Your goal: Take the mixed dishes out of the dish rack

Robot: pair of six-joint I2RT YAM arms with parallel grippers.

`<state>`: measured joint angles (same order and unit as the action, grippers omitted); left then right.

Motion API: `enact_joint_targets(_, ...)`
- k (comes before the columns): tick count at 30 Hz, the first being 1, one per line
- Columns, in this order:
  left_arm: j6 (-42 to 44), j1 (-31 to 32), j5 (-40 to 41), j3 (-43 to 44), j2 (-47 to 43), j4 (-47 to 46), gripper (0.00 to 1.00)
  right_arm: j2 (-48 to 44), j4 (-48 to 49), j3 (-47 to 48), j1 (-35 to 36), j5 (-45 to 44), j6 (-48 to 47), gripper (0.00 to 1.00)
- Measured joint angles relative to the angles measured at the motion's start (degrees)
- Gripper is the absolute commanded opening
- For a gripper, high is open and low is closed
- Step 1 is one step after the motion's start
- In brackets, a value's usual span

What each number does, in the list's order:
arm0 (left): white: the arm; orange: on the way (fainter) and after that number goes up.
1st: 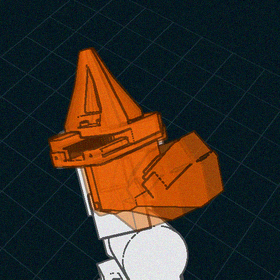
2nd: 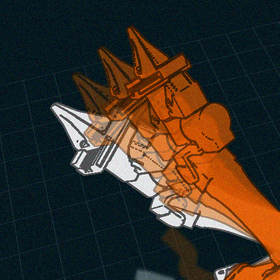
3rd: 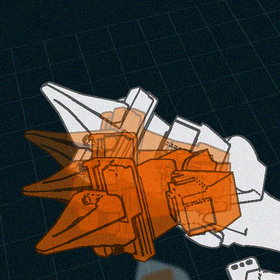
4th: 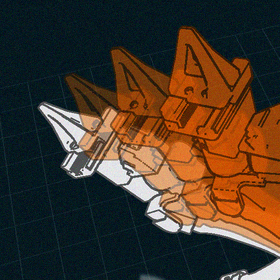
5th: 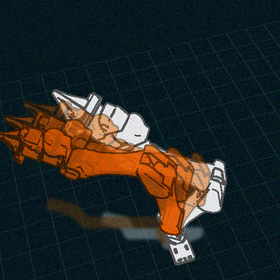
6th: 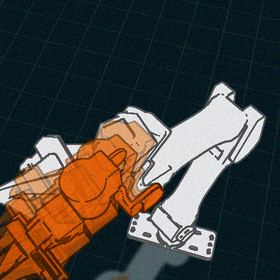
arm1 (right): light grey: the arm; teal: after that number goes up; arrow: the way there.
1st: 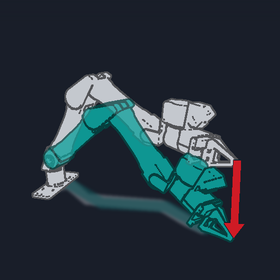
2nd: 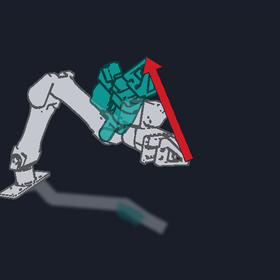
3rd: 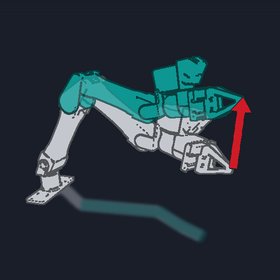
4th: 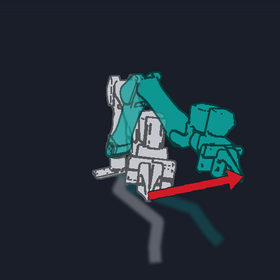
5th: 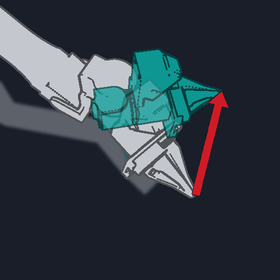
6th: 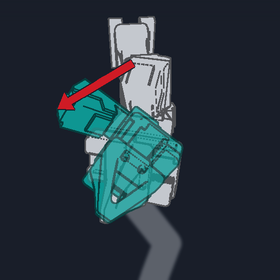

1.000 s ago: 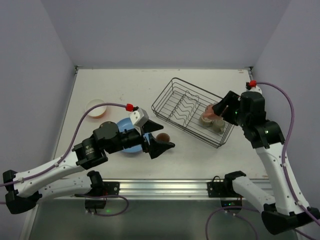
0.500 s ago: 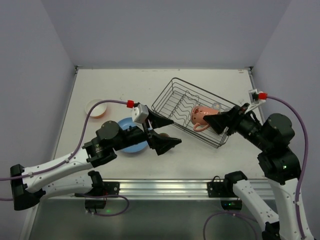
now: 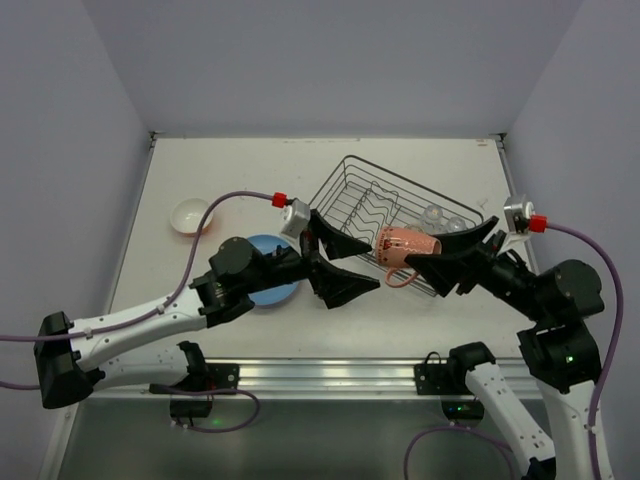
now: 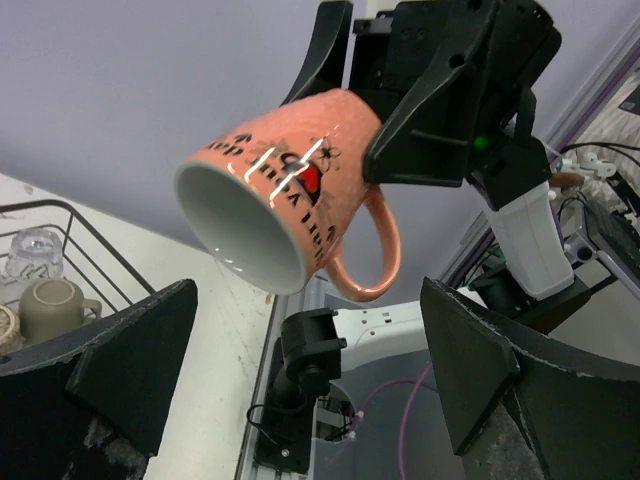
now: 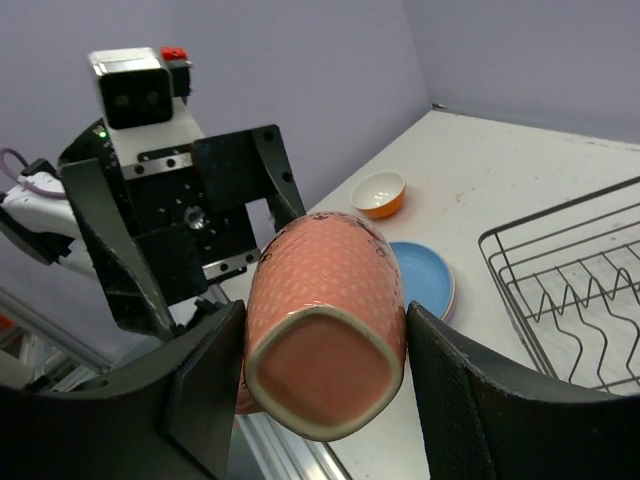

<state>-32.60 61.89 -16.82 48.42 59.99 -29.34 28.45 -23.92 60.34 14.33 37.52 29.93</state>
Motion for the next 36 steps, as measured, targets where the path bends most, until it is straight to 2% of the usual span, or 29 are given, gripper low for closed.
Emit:
enact_joint_targets(5,-4.22,0.0,-3.04,0.0,2.29,-2.82,0.91,-0.94,2.78,-0.17,-0.02,2.84,0.04,0.0)
enact_joint_targets(10,-9.11,0.0,-9.01,0.0,3.74,-12.11,0.79,-1.36,4.81,-0.96,-0.02,6.27,-0.07,0.0)
enact_joint_targets(11,-10.03,0.0,-10.14,0.0,4.11,-14.01,0.69,-1.36,5.31,-1.29,-0.02,7.21,-0.02,0.0)
enact_joint_targets(12,-10.97,0.02,-11.17,0.0,4.44,-15.61,0.65,-1.36,5.6,-1.55,0.0,7.78,-0.02,0.0)
enact_joint_targets(14,-11.91,0.0,-12.5,-0.02,4.92,-17.77,0.63,-1.36,6.29,-1.88,0.04,9.62,0.07,0.0)
enact_joint_targets(17,-13.22,0.02,-14.14,-0.02,5.44,-19.93,0.42,-1.53,8.63,-2.23,0.04,12.26,0.48,0.0)
enact_joint_targets(23,-15.32,0.13,-16.57,-0.04,6.45,-23.56,0.15,-1.62,15.17,-4.17,0.11,19.12,2.43,0.0)
enact_joint_targets(24,-15.58,0.15,-16.87,-0.04,6.58,-23.85,0.03,-1.62,15.89,-4.5,0.13,20.02,2.62,0.0)
enact_joint_targets(25,-16.33,0.2,-17.18,-0.04,6.67,-23.98,0.0,-1.62,16.52,-4.79,0.11,20.65,2.64,0.0)
enact_joint_targets(29,-17.59,0.39,-17.16,-0.07,6.78,-24.3,0.0,-1.62,19.45,-5.18,-0.04,21.18,1.99,0.02)
enact_joint_targets(30,-17.59,0.39,-17.09,-0.07,6.78,-24.33,0.0,-1.64,19.74,-5.2,-0.07,21.18,1.97,0.12)
enact_joint_targets(31,-17.51,0.42,-16.98,-0.07,6.78,-24.33,0.0,-1.64,19.87,-5.2,-0.07,21.16,1.97,0.45)
enact_joint_targets(32,-17.38,0.44,-16.74,-0.07,6.78,-24.17,0.0,-1.64,19.91,-5.22,-0.09,21.11,1.92,0.61)
enact_joint_targets(33,-17.29,0.46,-16.39,-0.07,6.75,-24.0,0.0,-1.64,19.85,-5.27,-0.11,20.87,1.9,0.84)
enact_joint_targets(34,-17.14,0.48,-15.89,-0.07,6.67,-23.63,0.0,-1.68,19.61,-5.29,-0.09,20.33,1.95,0.99)
enact_joint_targets(36,-15.45,0.59,-15.17,-0.07,6.45,-21.79,0.0,-1.81,18.58,-5.33,-0.09,17.99,1.81,0.99)
